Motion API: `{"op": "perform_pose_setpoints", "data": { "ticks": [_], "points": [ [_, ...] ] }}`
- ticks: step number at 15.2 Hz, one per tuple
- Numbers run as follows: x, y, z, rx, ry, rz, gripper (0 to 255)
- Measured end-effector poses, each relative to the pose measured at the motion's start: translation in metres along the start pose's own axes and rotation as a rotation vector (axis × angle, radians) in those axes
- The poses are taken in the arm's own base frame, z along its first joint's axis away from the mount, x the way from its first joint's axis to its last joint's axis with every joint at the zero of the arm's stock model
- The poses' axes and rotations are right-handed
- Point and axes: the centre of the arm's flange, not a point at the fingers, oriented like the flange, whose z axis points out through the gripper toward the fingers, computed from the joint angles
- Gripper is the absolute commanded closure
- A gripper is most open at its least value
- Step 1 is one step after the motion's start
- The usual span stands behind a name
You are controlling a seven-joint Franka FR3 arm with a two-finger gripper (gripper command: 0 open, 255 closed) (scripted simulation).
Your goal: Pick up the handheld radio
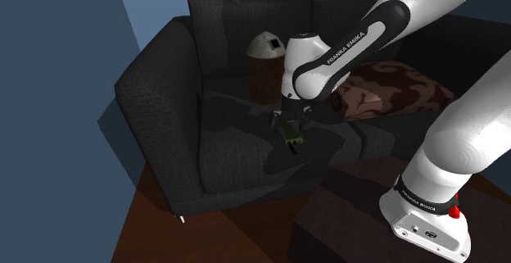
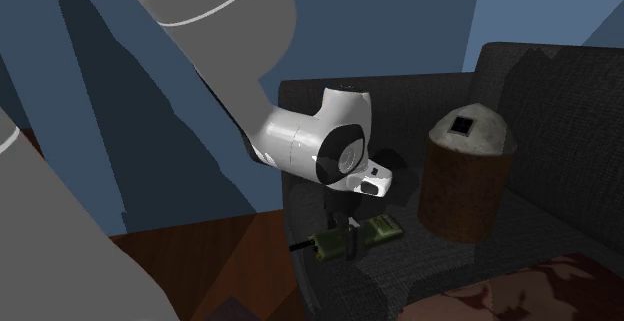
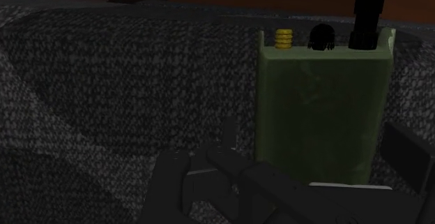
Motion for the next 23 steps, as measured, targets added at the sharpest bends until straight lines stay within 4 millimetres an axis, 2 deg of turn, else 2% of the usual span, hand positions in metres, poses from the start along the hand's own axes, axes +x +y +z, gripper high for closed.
{"op": "perform_pose_setpoints", "data": {
  "ticks": [1,12,23],
  "points": [
    [0.0,0.0,0.003,0.0,0.0,0.0,255],
    [0.0,0.0,0.002,0.001,0.001,0.0,255],
    [0.002,-0.003,-0.054,0.001,0.001,0.0,255]
  ]
}}
